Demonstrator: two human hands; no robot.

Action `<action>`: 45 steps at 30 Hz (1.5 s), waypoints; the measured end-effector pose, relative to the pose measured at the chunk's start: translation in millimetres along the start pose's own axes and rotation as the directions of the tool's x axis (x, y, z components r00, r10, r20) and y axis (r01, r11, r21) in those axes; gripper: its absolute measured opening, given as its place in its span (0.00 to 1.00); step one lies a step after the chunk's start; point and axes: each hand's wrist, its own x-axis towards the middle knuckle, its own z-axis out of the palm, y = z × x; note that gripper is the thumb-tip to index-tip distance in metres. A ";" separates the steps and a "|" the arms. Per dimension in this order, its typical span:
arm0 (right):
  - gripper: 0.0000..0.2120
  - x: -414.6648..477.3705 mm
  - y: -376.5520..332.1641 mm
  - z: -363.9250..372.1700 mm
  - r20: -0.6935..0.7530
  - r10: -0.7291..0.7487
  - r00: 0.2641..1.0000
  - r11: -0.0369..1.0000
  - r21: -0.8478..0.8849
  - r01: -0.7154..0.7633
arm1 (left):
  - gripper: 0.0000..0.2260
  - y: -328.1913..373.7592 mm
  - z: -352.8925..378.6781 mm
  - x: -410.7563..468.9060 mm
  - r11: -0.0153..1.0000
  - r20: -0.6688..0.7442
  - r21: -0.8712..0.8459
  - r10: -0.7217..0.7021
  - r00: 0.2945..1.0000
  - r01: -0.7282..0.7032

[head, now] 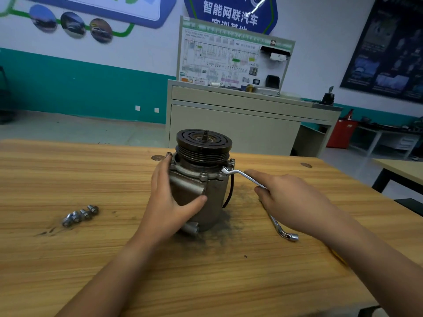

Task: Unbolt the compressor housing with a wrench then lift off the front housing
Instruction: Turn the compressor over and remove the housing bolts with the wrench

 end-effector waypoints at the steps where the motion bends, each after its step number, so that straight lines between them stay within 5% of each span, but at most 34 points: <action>1: 0.20 1.3 -1.8 -2.1 0.007 0.012 1.000 0.999 -0.050 -0.011 | 0.46 -1.3 1.4 0.2 1.000 -0.003 0.027 0.013 1.000 -0.013; 9: 0.24 2.8 -32.8 -22.3 0.043 -0.058 0.997 0.890 -0.451 0.071 | 0.48 -8.3 8.4 -2.7 0.999 -0.093 0.026 0.036 0.995 -0.033; 14: 0.28 1.6 -41.3 -24.6 0.107 -0.025 0.994 0.875 -0.478 0.074 | 0.41 -5.8 8.2 -1.1 0.988 -0.089 -0.152 -0.022 0.996 0.009; 23: 0.32 -3.2 -46.1 -12.5 0.136 -0.016 0.991 0.872 -0.483 0.081 | 0.53 -5.5 14.9 2.4 0.969 -0.070 -0.229 -0.110 0.991 0.091; 34: 0.24 13.1 -15.2 -13.1 0.036 -0.050 0.998 0.835 -0.546 0.062 | 0.48 11.7 36.2 9.4 0.999 -0.196 0.030 -0.023 0.980 0.029; 42: 0.20 20.5 -5.2 -8.6 0.057 -0.075 0.996 0.835 -0.541 0.094 | 0.51 15.8 23.8 21.1 0.990 -0.066 0.137 -0.027 0.997 0.036; 45: 0.14 23.2 -0.1 -6.7 0.061 -0.093 0.994 0.831 -0.545 0.111 | 0.47 14.7 21.4 20.1 0.951 -0.088 0.300 0.107 0.990 -0.076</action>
